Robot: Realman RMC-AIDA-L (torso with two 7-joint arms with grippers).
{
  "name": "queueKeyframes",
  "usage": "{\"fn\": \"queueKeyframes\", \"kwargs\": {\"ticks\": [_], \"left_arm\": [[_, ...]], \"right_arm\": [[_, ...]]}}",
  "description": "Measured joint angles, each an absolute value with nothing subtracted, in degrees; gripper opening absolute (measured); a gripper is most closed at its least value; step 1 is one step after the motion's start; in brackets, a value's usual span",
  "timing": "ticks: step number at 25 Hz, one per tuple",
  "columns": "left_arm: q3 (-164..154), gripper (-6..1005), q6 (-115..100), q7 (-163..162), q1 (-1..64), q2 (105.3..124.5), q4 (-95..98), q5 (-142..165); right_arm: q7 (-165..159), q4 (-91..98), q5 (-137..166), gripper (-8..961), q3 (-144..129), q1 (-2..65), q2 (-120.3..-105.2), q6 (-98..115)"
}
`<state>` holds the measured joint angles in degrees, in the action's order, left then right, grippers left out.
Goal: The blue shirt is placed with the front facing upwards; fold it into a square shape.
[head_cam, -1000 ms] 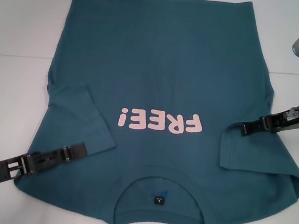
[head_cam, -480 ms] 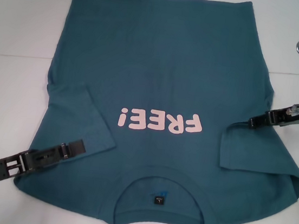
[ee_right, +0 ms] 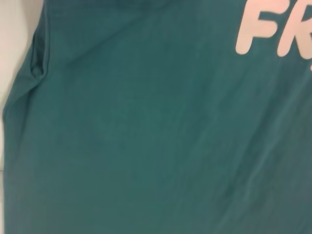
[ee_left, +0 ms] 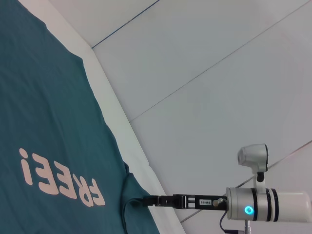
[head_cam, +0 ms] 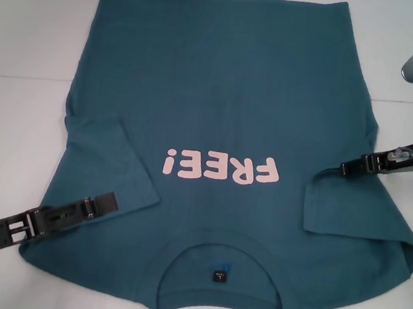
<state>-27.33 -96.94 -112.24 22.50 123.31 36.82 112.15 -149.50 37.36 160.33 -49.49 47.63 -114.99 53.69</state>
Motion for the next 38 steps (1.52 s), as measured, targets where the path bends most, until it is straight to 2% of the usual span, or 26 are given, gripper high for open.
{"fn": "queueKeyframes", "kwargs": {"ticks": [16,31,38], "left_arm": [[-26.48,844,-96.85,-112.23,22.32,123.37,36.83,112.15],[-26.46,843,-96.08,-112.15,22.79,123.53,36.63,112.15],[-26.67,843,-96.06,-111.80,23.65,123.42,35.42,112.15]], "right_arm": [[-148.85,32.54,154.21,905,-49.75,49.06,-116.43,39.81],[-152.13,45.49,158.24,903,-49.49,45.45,-113.52,62.95],[-154.69,45.06,164.12,901,-49.92,46.07,-114.00,62.73]]}}
